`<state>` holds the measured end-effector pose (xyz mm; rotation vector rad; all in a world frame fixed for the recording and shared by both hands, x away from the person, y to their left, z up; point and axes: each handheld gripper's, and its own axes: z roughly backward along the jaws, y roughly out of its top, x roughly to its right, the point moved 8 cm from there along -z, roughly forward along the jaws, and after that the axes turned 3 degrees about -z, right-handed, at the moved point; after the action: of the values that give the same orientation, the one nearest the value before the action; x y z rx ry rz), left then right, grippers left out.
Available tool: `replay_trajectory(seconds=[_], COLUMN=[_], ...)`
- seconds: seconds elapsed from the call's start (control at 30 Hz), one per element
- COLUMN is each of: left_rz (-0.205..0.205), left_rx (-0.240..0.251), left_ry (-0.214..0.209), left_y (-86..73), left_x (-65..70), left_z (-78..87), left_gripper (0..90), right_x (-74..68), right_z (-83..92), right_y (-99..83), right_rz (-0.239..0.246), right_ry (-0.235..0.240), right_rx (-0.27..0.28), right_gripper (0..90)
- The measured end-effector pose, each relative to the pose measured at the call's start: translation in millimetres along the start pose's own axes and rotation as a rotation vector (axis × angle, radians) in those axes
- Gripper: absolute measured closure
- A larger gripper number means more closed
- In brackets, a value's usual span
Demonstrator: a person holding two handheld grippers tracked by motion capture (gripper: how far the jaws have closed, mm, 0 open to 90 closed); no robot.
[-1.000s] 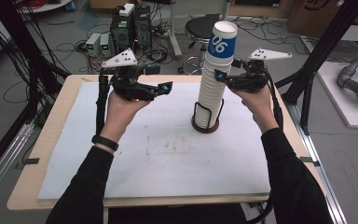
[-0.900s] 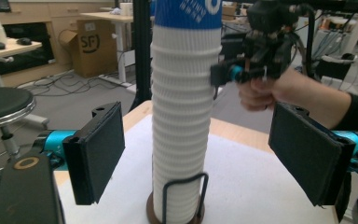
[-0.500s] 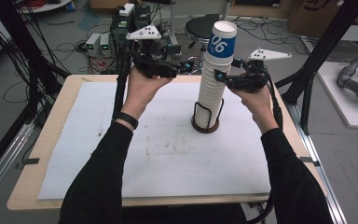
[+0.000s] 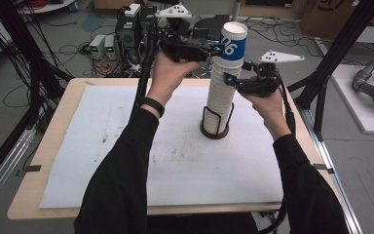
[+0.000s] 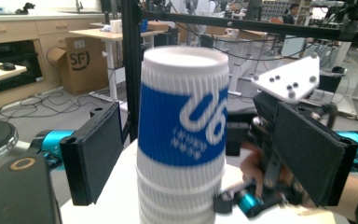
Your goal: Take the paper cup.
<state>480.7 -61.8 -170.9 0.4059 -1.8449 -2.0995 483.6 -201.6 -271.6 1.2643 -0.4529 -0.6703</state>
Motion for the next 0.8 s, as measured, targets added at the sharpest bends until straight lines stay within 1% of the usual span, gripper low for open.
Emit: replay_trajectory(seconds=[0.1, 0.13, 0.17, 0.2, 0.4, 0.43, 0.47, 0.5, 0.53, 0.6, 0.67, 0.7, 0.8], left_rz=[0.004, 0.004, 0.012, 0.029, 0.032, 0.037, 0.037, 0.058, 0.058, 0.077, 0.078, 0.063, 0.053], left_rx=[0.003, 0.003, 0.008, 0.014, 0.009, 0.023, 0.023, 0.044, 0.044, 0.055, 0.058, 0.04, 0.027], left_ry=[-0.003, -0.003, -0.009, -0.015, -0.008, -0.008, -0.008, -0.022, -0.022, -0.037, -0.044, -0.042, -0.037], left_y=[6.8, 6.8, 8.0, 10.1, 13.5, 14.6, 14.6, 16.0, 16.0, 16.0, 15.8, 14.7, 14.0], left_x=[0.0, 0.0, -0.5, -2.1, -7.7, -8.9, -8.9, -10.9, -10.9, -12.3, -12.4, -11.4, -10.5], left_z=[-11.5, -11.5, -14.2, -19.9, -33.8, -35.4, -35.4, -37.3, -37.3, -39.8, -42.7, -46.9, -50.2], left_gripper=[17.0, 17.0, 17.1, 17.0, 17.0, 17.0, 17.0, 17.0, 17.0, 17.0, 17.1, 17.1, 17.2], right_x=[0.3, 0.3, 0.3, 0.3, 0.2, 0.2, 0.3, 0.4, 0.4, 0.6, 0.9, 1.0, 1.1], right_z=[0.3, 0.4, 0.5, 0.5, 0.9, 0.9, 1.0, 1.1, 1.1, 1.5, 1.6, 1.6, 1.6], right_y=[-0.1, 0.0, 0.0, -0.1, -0.4, -0.4, -0.6, -0.6, -0.6, -0.7, -0.5, -0.5, -0.5], right_rz=[0.002, 0.002, 0.003, 0.003, 0.005, 0.005, 0.007, 0.006, 0.006, 0.007, 0.01, 0.011, 0.009], right_ry=[0.0, -0.001, -0.001, -0.001, -0.001, 0.0, 0.002, 0.002, 0.002, 0.003, 0.001, 0.002, 0.001], right_rx=[0.0, 0.0, 0.0, -0.001, -0.002, 0.0, 0.002, 0.001, 0.001, 0.001, 0.003, 0.003, 0.003], right_gripper=[17.2, 17.3, 17.3, 17.3, 17.3, 17.3, 17.3, 17.3, 17.3, 17.4, 17.4, 17.4, 17.4])
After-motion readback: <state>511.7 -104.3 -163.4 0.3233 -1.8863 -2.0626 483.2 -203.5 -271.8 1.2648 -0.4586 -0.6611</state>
